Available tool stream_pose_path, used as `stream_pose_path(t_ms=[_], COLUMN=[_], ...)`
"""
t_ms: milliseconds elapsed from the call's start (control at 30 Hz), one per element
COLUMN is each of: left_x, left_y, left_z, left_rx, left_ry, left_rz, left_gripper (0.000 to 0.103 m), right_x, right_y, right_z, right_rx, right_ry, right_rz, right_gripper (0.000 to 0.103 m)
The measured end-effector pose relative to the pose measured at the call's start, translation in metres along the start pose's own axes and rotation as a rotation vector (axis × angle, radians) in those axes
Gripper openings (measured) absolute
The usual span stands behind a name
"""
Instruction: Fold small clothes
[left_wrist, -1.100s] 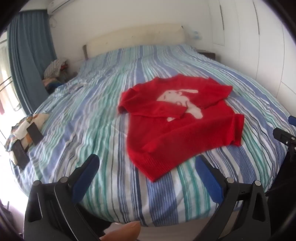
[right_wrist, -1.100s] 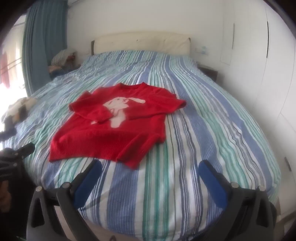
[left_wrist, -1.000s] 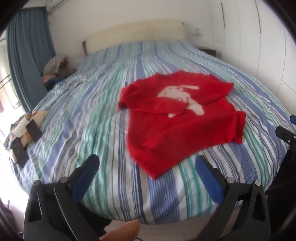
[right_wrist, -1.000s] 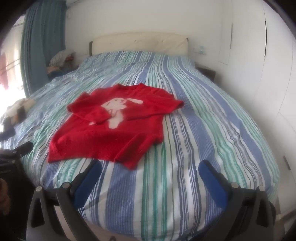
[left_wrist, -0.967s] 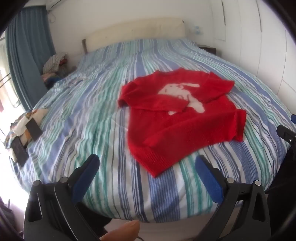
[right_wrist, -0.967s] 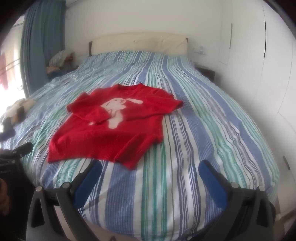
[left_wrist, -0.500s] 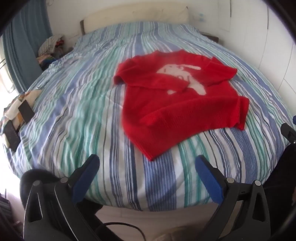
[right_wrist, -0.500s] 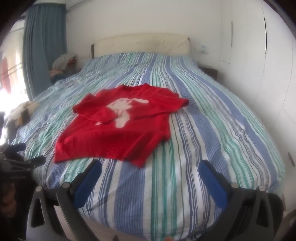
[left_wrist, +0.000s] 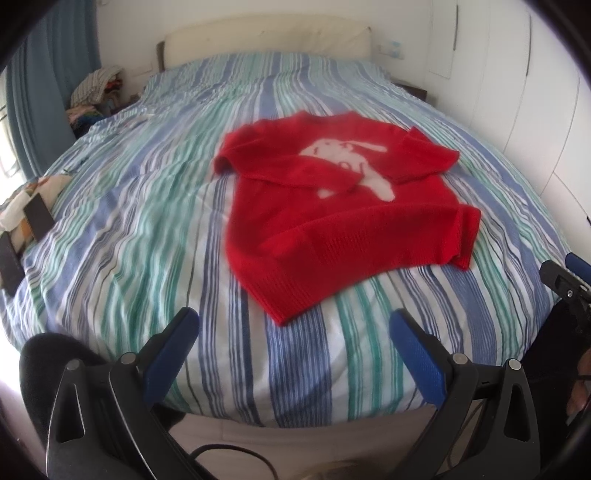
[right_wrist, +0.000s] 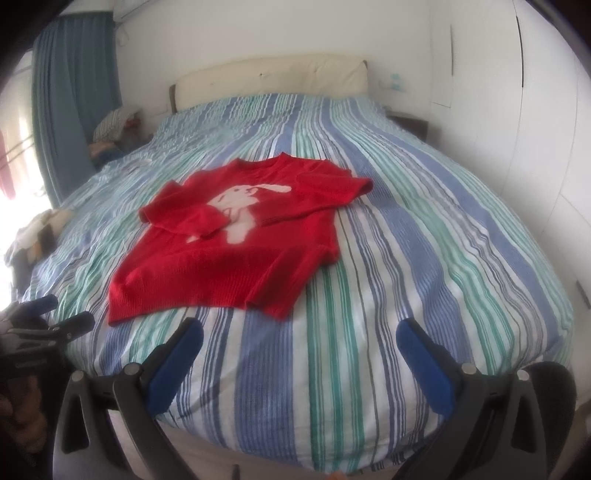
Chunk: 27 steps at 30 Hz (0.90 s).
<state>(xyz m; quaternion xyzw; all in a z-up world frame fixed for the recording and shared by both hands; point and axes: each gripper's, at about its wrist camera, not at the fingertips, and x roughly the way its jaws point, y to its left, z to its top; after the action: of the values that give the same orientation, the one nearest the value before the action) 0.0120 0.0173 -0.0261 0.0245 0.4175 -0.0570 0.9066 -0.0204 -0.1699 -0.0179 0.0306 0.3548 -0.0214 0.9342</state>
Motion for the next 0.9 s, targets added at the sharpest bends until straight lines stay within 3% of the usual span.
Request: stream_pose_path(t_ms=[700, 900], left_x=[-0.010, -0.012], left_y=[-0.002, 0.001], left_z=[-0.002, -0.007], left_rx=[0.006, -0.044], left_ry=[0.003, 0.018], left_rz=[0.029, 0.063], left_gripper=[0.103, 0.103], right_x=[0.002, -0.004], right_y=[0.013, 0.021], right_z=[-0.004, -0.005], right_rx=[-0.026, -0.034], right_ry=[0.018, 0.005], right_rz=[0.007, 0.017], right_gripper=[0.103, 0.103])
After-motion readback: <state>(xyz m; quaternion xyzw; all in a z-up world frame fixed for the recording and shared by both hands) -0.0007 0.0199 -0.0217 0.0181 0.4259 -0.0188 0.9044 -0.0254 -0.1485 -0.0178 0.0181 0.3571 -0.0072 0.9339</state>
